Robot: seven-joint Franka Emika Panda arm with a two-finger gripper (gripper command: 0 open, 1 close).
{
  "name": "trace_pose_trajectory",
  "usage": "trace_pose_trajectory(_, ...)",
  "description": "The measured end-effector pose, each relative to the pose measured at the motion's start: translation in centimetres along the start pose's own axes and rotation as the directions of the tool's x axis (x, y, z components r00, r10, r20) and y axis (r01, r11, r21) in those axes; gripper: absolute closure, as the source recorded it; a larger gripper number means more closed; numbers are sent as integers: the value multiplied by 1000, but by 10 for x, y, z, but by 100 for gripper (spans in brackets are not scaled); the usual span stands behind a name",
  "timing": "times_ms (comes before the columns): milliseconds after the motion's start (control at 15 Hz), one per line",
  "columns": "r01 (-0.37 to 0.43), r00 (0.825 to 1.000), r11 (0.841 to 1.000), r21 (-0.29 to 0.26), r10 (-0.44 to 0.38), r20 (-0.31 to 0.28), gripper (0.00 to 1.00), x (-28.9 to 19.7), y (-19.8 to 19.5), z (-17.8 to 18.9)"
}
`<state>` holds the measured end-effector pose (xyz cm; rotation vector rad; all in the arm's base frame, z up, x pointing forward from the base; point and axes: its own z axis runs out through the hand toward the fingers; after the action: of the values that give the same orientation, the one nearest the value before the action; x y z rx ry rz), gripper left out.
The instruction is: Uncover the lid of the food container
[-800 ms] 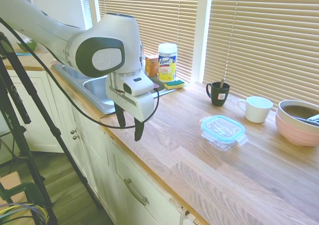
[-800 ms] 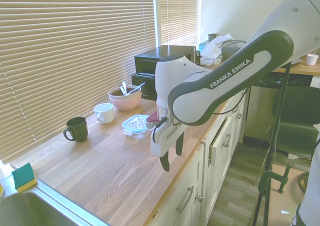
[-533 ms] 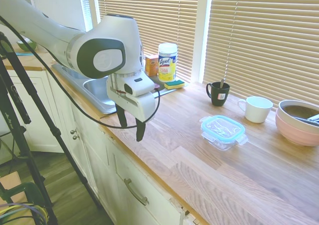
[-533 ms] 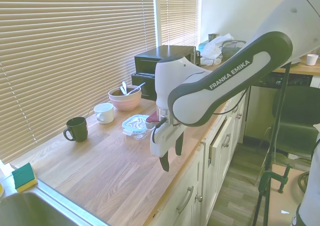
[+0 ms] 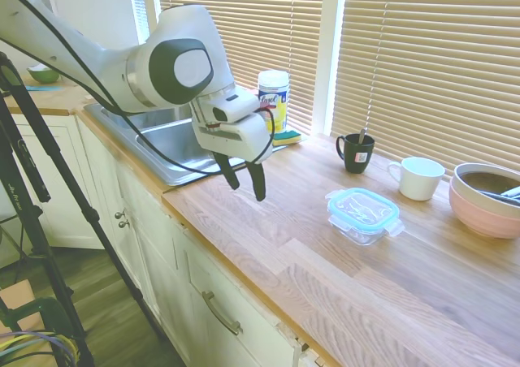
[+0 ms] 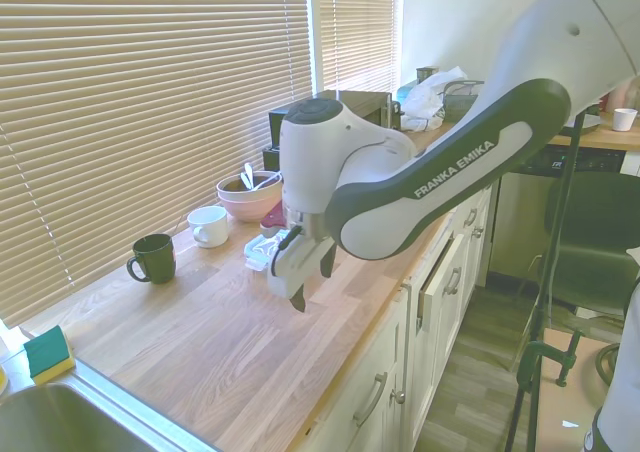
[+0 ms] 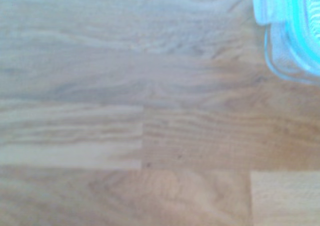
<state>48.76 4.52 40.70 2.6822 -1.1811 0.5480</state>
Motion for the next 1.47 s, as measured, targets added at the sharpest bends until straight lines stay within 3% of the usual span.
trace_pose_trajectory(333, 4, 978, 999, -53, -15, -209, 0, 21, -40, 21)
trace_pose_trajectory(533, 26, 937, 995, -99, -58, -344, 0, 25, -58, 46)
trace_pose_trajectory(867, 67, 863, 981, -180, -147, -483, 0, 27, -83, 95)
trace_pose_trajectory(1267, 118, 786, 952, -281, -263, -559, 0, 40, -101, 138)
trace_pose_trajectory(1467, 117, 761, 944, -307, -284, -583, 0, 49, -109, 148)
